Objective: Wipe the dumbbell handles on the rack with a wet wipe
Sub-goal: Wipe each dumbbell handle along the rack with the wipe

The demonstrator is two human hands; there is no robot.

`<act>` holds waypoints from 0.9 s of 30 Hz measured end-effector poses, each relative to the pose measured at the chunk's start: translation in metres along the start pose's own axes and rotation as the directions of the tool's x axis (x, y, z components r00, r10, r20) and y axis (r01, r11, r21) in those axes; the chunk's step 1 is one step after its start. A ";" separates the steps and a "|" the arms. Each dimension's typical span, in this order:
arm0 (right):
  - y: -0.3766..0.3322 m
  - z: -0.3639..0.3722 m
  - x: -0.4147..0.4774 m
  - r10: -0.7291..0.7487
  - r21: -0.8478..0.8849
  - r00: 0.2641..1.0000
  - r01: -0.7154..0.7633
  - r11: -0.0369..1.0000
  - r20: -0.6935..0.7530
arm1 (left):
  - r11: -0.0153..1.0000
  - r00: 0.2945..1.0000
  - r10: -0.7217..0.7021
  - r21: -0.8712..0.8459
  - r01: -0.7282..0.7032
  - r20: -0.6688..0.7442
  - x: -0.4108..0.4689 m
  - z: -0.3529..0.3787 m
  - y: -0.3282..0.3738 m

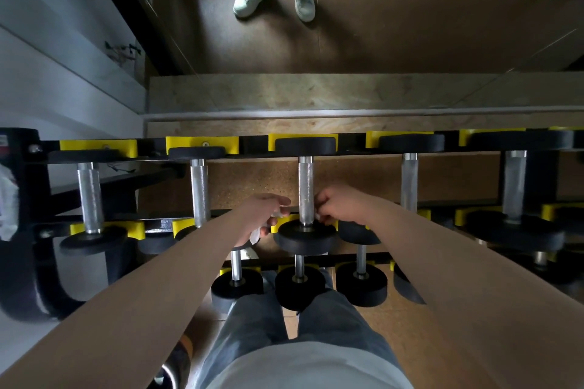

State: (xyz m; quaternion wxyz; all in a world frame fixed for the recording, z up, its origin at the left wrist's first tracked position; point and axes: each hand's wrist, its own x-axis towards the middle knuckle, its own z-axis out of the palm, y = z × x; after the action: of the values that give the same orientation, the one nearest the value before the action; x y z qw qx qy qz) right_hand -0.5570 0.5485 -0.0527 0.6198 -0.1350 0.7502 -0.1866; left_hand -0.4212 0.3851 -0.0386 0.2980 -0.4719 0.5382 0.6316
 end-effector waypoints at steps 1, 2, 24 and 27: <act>0.001 -0.001 -0.001 -0.012 0.000 1.000 0.012 1.000 -0.026 | 1.000 1.000 0.001 -0.005 -0.001 -0.008 -0.001 0.001 0.000; 0.001 -0.003 -0.003 -0.017 0.045 0.997 0.020 0.999 -0.076 | 1.000 1.000 0.008 -0.016 -0.008 -0.017 -0.003 0.001 -0.001; -0.032 0.000 -0.039 -0.166 0.595 0.943 0.312 0.741 -0.289 | 0.945 0.929 0.305 -0.051 -0.322 -0.211 -0.011 0.015 0.033; -0.028 -0.002 -0.037 -0.100 0.560 0.919 0.317 0.765 -0.382 | 0.961 0.913 0.241 -0.053 -0.273 -0.330 0.007 0.014 0.040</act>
State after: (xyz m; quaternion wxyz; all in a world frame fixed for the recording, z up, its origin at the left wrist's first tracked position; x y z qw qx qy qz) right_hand -0.5528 0.5400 -0.0068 0.4700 0.0224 0.7217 -0.5077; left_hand -0.4630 0.3880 -0.0290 0.0973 -0.5075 0.6050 0.6058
